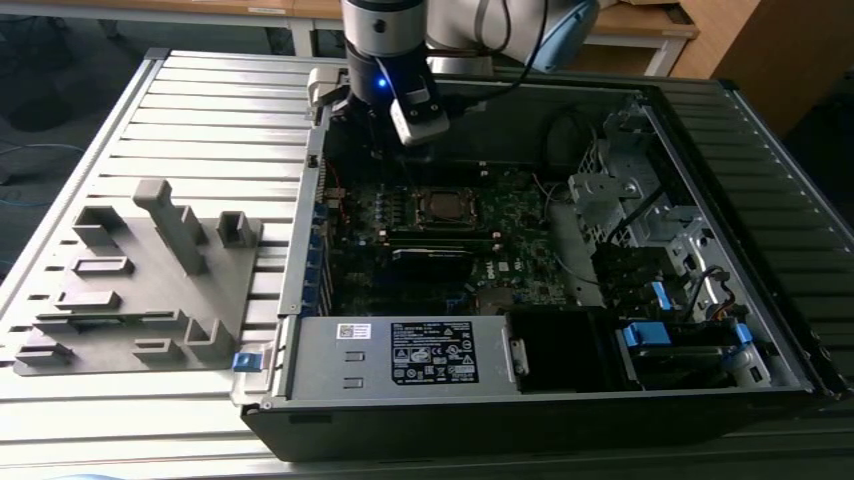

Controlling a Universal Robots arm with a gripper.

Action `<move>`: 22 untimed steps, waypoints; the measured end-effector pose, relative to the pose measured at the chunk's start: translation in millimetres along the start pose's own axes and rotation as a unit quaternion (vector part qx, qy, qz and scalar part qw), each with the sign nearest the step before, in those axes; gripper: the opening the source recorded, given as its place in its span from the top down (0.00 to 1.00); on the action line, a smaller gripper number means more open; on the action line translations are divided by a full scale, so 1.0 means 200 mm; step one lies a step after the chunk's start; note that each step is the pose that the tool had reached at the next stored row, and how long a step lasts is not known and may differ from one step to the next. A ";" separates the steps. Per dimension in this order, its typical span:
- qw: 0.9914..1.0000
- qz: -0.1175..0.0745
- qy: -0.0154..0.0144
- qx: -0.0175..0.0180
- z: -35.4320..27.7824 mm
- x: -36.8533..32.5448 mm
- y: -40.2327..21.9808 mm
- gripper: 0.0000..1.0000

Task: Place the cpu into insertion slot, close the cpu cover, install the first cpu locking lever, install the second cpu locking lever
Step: 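Install the first cpu locking lever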

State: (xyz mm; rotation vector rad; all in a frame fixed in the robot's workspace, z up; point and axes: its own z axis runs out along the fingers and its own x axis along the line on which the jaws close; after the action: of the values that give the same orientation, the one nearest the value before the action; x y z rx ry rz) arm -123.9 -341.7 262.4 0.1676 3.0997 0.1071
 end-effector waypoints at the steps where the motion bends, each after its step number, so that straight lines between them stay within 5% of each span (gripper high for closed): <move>1: 1.000 0.000 0.000 0.000 0.001 0.003 0.005 0.89; 5: 1.000 0.000 0.001 -0.005 0.005 0.012 0.021 0.89; 12: 0.999 0.002 0.006 -0.039 0.006 0.012 0.023 0.89; 22: 0.999 0.002 0.006 -0.042 0.019 0.017 0.056 0.89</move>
State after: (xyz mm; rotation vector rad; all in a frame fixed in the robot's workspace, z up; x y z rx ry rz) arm -125.9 -329.9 259.3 0.1706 3.1002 0.2393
